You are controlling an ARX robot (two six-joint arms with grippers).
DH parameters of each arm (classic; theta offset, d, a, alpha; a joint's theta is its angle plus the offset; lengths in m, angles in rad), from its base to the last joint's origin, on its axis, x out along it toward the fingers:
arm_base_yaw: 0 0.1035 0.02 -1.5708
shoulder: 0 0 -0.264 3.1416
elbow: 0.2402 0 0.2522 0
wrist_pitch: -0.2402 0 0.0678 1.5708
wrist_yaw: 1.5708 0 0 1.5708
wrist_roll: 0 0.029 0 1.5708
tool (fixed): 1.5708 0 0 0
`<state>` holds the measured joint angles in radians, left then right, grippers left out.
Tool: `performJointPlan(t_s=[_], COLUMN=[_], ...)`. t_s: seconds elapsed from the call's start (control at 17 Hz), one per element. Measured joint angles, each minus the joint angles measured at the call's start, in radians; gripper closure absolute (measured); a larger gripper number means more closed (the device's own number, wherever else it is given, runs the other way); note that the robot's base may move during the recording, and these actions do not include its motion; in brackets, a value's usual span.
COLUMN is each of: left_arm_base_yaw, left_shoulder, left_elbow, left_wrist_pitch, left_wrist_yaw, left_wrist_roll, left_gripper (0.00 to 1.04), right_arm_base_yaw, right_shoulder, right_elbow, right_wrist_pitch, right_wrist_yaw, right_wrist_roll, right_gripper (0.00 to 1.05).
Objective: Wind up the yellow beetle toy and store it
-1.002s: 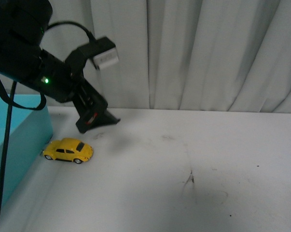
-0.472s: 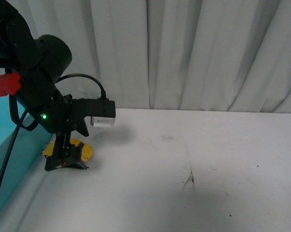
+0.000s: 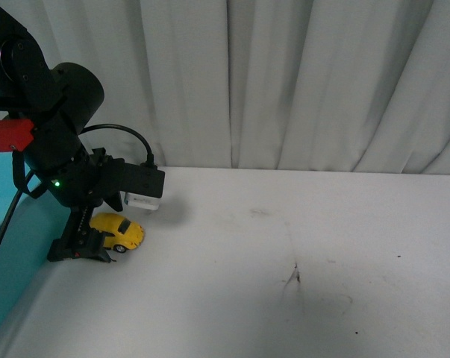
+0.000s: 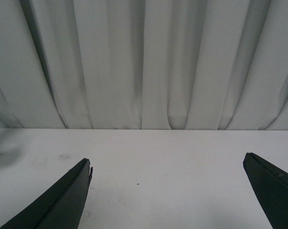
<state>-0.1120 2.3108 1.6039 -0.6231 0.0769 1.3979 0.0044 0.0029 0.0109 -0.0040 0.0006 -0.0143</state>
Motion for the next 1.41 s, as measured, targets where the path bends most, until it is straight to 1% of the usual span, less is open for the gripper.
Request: performJointPlan(t_s=[0.18, 0.24, 0.35, 0.53, 0.59, 0.65, 0.77, 1.0, 1.12, 1.24, 1.36, 1.41], left_arm_base_yaw=[0.0, 0.0, 0.0, -0.004, -0.007, -0.014, -0.031, -0.022, 0.016, 0.117, 0.223, 0.256], left_shoulder=[0.008, 0.008, 0.008, 0.005, -0.002, -0.012, -0.056, -0.217, -0.31, -0.414, -0.47, -0.485], left_elbow=[0.004, 0.004, 0.004, 0.0, -0.005, -0.013, -0.038, -0.053, -0.061, -0.105, -0.179, -0.212], left_wrist_pitch=[-0.019, -0.017, -0.013, -0.013, -0.016, -0.035, -0.011, 0.008, 0.027, 0.098, 0.155, 0.188], left_wrist_yaw=[-0.022, -0.026, -0.028, -0.02, 0.002, 0.044, 0.149, 0.318, 0.371, 0.418, 0.405, 0.386], left_wrist_roll=[0.035, 0.048, 0.052, 0.051, 0.045, 0.025, -0.031, -0.153, -0.21, -0.29, -0.356, -0.383], left_gripper=[0.38, 0.51, 0.62, 0.64, 0.64, 0.64, 0.64, 0.64, 0.64, 0.64, 0.64, 0.64], right_arm_base_yaw=[0.0, 0.0, 0.0, 0.0, 0.0, 0.0, 0.0, 0.0, 0.0, 0.0, 0.0, 0.0], right_shoulder=[0.0, 0.0, 0.0, 0.0, 0.0, 0.0, 0.0, 0.0, 0.0, 0.0, 0.0, 0.0], right_elbow=[0.0, 0.0, 0.0, 0.0, 0.0, 0.0, 0.0, 0.0, 0.0, 0.0, 0.0, 0.0], right_wrist_pitch=[0.0, 0.0, 0.0, 0.0, 0.0, 0.0, 0.0, 0.0, 0.0, 0.0, 0.0, 0.0], right_wrist_yaw=[0.0, 0.0, 0.0, 0.0, 0.0, 0.0, 0.0, 0.0, 0.0, 0.0, 0.0, 0.0], right_wrist_roll=[0.0, 0.0, 0.0, 0.0, 0.0, 0.0, 0.0, 0.0, 0.0, 0.0, 0.0, 0.0], right_gripper=[0.06, 0.06, 0.06, 0.06, 0.06, 0.06, 0.06, 0.06, 0.06, 0.06, 0.06, 0.06])
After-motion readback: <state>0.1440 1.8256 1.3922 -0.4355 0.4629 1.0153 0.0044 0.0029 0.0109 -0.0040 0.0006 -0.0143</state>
